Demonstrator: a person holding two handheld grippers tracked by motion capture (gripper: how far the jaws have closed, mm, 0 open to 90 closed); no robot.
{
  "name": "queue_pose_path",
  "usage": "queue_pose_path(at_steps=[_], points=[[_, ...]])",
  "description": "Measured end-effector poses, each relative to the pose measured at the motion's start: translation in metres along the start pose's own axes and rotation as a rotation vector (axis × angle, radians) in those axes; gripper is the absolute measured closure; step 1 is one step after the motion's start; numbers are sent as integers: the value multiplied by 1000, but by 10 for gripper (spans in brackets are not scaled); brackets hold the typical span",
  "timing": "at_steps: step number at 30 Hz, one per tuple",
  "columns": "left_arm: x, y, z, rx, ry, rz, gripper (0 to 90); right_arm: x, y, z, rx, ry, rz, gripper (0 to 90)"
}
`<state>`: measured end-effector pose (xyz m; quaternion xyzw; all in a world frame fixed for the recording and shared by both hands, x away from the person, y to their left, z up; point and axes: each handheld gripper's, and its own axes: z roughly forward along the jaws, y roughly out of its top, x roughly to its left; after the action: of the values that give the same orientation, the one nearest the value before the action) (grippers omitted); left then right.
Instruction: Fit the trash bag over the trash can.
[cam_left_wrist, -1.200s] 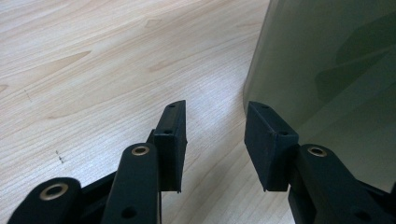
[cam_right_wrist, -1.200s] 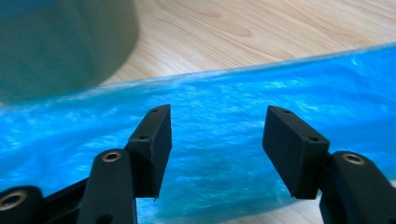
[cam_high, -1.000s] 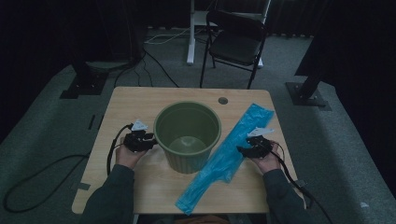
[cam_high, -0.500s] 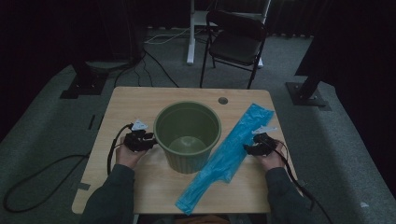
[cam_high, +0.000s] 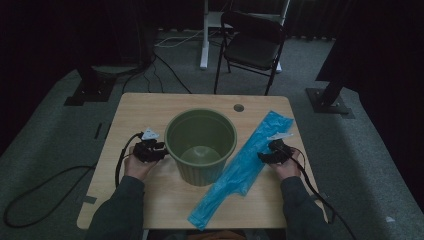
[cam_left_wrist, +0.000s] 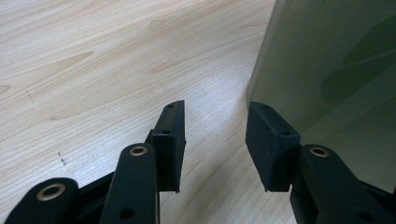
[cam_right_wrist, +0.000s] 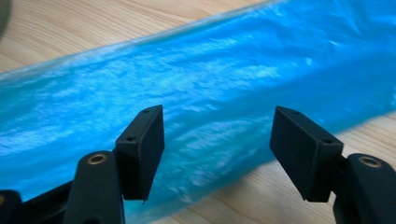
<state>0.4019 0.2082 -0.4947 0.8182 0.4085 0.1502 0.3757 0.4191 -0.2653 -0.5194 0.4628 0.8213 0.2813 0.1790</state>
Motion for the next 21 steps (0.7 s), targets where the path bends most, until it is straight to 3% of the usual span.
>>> queue_pose_path(at_steps=[5, 10, 21], points=[[1, 0, 0, -2, -1, -1, 576, 8, -3, 8, 52, -11, -43, 349], [0, 0, -1, -4, -3, 0, 575, 7, -5, 6, 59, -23, -54, 349], [-1, 1, 1, 2, -4, 3, 574, -20, -16, -3, 79, -35, -1, 362]])
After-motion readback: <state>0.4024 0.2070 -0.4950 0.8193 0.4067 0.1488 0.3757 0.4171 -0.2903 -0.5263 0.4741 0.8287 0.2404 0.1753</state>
